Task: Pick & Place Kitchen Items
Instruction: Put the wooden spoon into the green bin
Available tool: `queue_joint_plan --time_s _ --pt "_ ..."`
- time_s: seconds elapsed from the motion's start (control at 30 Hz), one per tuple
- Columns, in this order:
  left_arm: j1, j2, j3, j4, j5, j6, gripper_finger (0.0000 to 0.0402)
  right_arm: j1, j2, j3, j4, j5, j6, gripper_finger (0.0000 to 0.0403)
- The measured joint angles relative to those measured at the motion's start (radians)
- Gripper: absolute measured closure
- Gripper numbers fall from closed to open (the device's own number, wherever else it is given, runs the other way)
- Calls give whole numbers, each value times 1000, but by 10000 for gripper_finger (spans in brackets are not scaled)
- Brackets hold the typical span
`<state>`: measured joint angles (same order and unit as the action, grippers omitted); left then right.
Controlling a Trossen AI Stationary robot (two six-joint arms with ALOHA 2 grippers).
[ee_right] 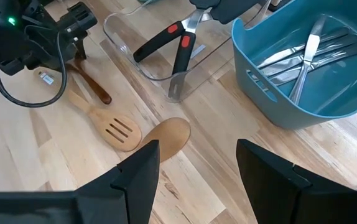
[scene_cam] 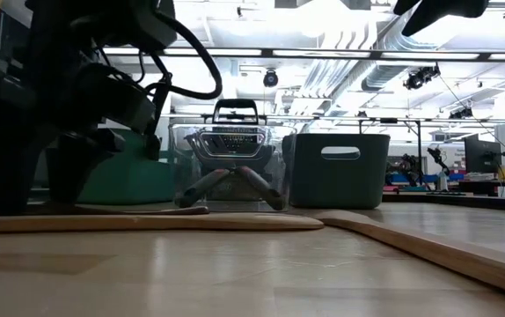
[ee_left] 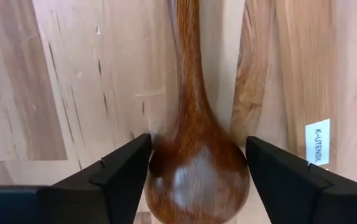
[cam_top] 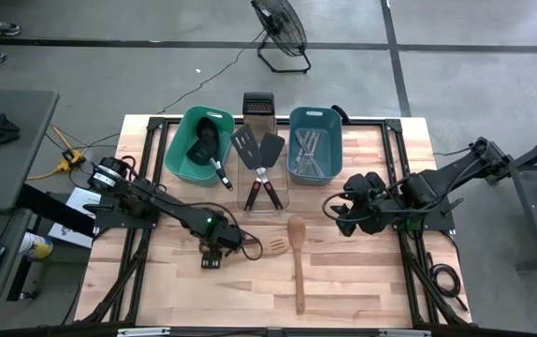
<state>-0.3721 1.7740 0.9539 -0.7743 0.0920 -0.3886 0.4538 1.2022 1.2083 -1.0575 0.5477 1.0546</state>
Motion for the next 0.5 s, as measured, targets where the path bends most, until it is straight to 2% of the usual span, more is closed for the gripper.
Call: queue_joint_plan --time_s 0.23,0.5 --pt "0 2 -1 -4 -20 0 195 0 0 0 0 1 -3 198" --pt "1 2 -2 -12 -30 -4 322 0 0 0 -1 2 -3 198"
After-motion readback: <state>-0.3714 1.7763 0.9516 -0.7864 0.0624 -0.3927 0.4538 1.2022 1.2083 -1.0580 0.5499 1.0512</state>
